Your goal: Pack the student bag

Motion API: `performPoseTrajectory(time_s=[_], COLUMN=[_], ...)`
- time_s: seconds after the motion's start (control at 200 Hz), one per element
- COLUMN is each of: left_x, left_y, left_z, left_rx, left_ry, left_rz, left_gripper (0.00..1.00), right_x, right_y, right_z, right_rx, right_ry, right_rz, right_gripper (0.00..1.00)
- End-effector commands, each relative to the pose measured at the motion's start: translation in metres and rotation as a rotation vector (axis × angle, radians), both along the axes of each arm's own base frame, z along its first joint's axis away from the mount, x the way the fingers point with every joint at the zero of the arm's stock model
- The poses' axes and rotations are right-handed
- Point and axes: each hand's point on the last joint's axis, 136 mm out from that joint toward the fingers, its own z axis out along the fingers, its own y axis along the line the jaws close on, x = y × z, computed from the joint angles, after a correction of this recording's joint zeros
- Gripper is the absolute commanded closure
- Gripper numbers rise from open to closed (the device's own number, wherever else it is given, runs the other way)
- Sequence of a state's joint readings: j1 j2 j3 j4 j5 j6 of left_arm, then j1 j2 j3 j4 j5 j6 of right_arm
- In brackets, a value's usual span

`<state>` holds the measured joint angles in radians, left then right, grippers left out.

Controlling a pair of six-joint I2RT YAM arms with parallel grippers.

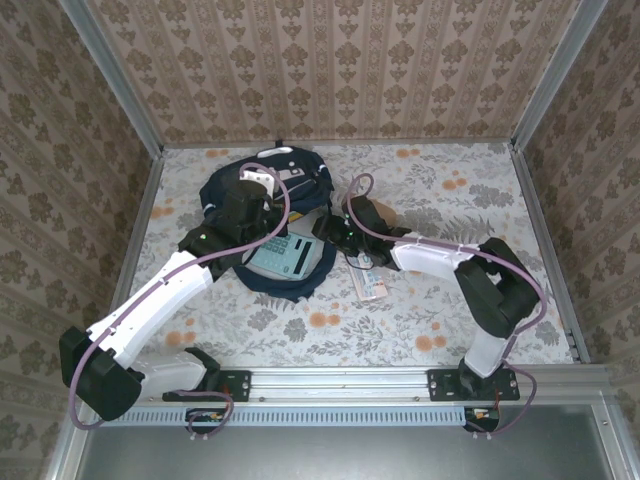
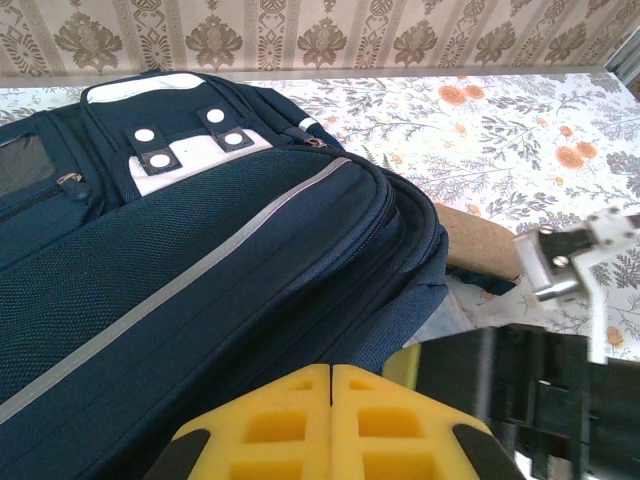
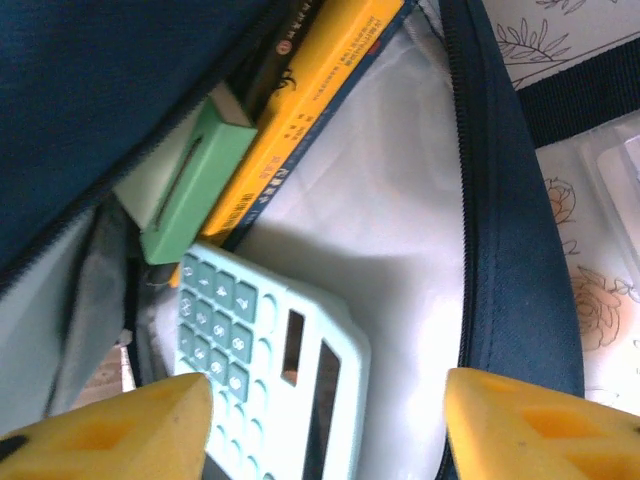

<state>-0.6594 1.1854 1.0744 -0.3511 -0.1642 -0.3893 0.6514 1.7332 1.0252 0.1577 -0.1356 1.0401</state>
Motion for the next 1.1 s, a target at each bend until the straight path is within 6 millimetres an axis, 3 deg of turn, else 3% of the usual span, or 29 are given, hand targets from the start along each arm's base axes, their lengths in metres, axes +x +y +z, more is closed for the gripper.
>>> performPoseTrajectory(time_s=[0.0, 0.205, 0.435, 0.595, 0.81, 0.875, 1.005, 1.095], left_x=[0.005, 0.005, 0.001, -0.004, -0.011, -0.011, -0.010, -0.011], left_y=[-0.001, -0.001, -0.010, -0.014, -0.015, -0.014, -0.014, -0.014], left_z=[0.022, 0.022, 0.018, 0.021, 0.022, 0.022, 0.020, 0.018], left_rx=[-0.045, -0.045, -0.036, -0.041, -0.029, -0.026, -0.024, -0.018], left_ry=[-0.063, -0.064, -0.051, -0.059, -0.074, -0.078, -0.073, -0.070], left_rz=[0.007, 0.008, -0.019, -0.039, -0.048, -0.040, -0.043, -0.044], left_gripper=[1.00, 1.00, 1.00, 1.00, 1.00, 1.00, 1.00, 1.00], right_x=[-0.019, -0.031, -0.016, 0.008, 0.052, 0.053, 0.040, 0.027], right_y=[0.003, 0.025, 0.045, 0.049, 0.027, 0.021, 0.011, 0.001], right_z=[-0.007, -0.023, -0.041, -0.038, -0.041, -0.040, -0.026, -0.015], right_rx=[-0.024, -0.005, -0.025, -0.052, -0.098, -0.105, -0.117, -0.119], right_ry=[0.002, 0.040, 0.087, 0.071, 0.073, 0.074, 0.038, 0.013], right_rz=[0.054, 0.107, 0.124, 0.109, 0.051, 0.055, 0.070, 0.077], right_gripper=[0.43, 0.71, 0.85, 0.84, 0.78, 0.74, 0.54, 0.49])
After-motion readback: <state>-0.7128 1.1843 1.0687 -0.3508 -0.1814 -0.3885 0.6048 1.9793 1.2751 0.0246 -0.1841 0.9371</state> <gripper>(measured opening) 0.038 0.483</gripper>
